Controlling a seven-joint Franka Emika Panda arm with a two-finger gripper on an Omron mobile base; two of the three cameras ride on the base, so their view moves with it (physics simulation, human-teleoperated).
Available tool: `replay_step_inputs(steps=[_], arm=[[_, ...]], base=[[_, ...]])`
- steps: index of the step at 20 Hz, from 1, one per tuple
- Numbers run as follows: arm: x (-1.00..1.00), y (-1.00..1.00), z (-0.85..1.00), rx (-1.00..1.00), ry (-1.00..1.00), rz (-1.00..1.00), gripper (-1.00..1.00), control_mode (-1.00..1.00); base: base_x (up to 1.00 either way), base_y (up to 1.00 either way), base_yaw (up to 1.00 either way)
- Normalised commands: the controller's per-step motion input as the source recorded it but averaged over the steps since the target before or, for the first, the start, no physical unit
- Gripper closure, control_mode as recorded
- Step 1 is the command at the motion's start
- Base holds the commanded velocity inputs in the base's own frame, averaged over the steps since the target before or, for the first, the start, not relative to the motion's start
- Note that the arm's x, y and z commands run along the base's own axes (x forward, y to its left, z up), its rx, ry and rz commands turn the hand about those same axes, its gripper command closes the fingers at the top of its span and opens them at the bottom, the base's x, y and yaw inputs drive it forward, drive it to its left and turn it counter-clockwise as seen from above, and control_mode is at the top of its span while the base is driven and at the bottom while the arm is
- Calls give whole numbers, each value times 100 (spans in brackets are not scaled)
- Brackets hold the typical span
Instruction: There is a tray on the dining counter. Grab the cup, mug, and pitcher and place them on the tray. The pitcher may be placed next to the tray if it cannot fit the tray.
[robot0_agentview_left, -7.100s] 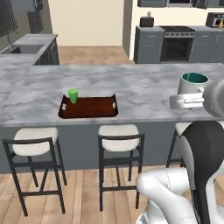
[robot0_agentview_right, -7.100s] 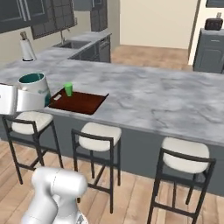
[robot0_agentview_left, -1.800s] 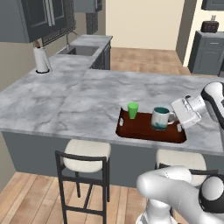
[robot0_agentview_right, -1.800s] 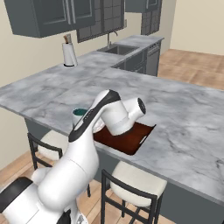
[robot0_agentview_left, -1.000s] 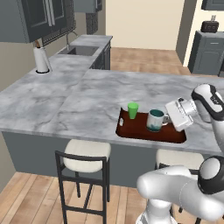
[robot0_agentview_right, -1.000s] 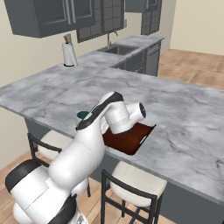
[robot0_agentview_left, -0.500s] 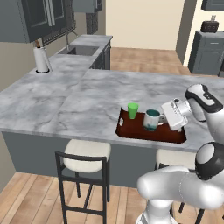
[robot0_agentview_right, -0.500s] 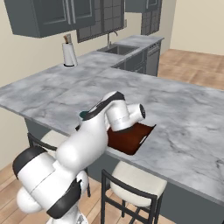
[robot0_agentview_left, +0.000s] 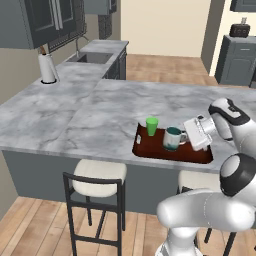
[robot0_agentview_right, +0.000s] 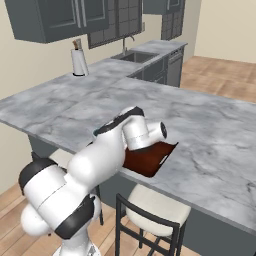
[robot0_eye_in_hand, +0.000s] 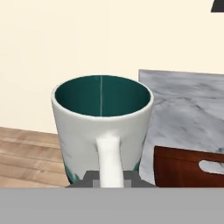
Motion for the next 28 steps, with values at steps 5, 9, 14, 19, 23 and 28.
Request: replay_step_inputs(steps=[5, 9, 14, 19, 23, 28], arm=[[2, 5, -22, 0, 0, -3, 100, -100], [11, 2, -3, 0, 0, -3, 100, -100], [20, 10, -1, -1, 0, -4, 100, -100], [18, 13, -9, -3, 0, -4, 100, -100], [9, 1, -23, -5, -3, -3, 100, -100], [20, 1, -27, -5, -2, -2, 100, -100]], base=[[0, 0, 0], [0, 0, 0], [0, 0, 0], [0, 0, 0], [0, 0, 0], [0, 0, 0]])
